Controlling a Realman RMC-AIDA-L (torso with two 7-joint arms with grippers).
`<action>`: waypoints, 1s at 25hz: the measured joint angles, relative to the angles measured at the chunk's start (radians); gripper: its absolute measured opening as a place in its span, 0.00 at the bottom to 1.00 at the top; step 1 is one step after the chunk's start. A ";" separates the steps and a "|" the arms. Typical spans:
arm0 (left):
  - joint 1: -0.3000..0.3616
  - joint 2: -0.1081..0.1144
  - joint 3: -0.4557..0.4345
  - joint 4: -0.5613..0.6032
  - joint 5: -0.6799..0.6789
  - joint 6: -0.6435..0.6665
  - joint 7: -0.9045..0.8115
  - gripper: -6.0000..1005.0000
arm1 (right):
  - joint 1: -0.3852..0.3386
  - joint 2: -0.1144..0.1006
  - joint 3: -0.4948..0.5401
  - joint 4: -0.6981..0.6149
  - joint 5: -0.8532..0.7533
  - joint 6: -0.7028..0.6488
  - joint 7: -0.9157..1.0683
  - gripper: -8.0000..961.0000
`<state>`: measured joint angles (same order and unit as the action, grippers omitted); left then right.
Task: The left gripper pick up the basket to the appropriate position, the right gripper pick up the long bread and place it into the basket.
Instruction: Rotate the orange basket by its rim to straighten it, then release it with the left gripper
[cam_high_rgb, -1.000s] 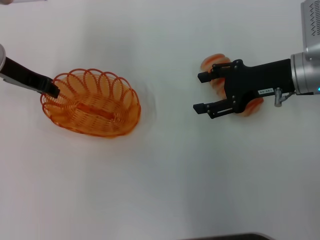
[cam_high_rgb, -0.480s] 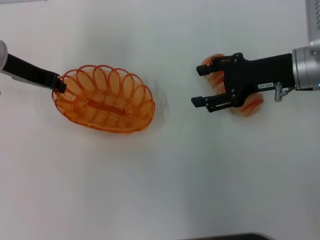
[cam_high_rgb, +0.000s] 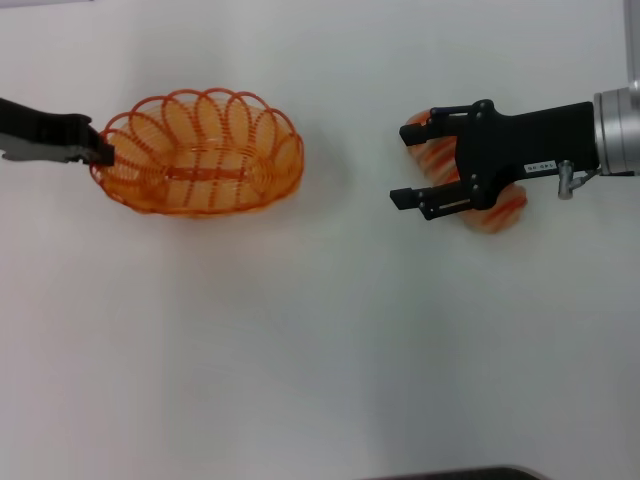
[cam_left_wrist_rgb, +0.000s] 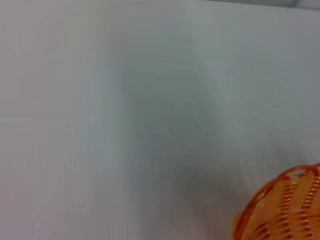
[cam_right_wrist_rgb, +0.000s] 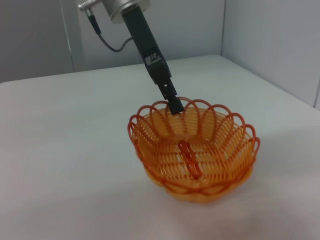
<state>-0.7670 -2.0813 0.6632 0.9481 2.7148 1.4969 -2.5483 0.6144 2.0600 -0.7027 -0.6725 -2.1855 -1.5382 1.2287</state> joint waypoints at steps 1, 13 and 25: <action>0.005 0.001 -0.003 0.000 0.000 0.002 -0.020 0.08 | 0.001 -0.001 0.000 0.000 0.000 0.003 0.000 0.89; 0.062 -0.025 -0.029 -0.010 -0.040 -0.029 -0.115 0.07 | 0.036 -0.021 -0.016 -0.002 -0.004 0.004 -0.008 0.89; 0.085 -0.030 -0.032 -0.027 -0.079 -0.027 -0.128 0.18 | 0.041 -0.019 -0.044 -0.002 -0.007 0.012 -0.022 0.89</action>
<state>-0.6819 -2.1109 0.6311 0.9211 2.6357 1.4695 -2.6764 0.6553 2.0410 -0.7471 -0.6743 -2.1921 -1.5262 1.2067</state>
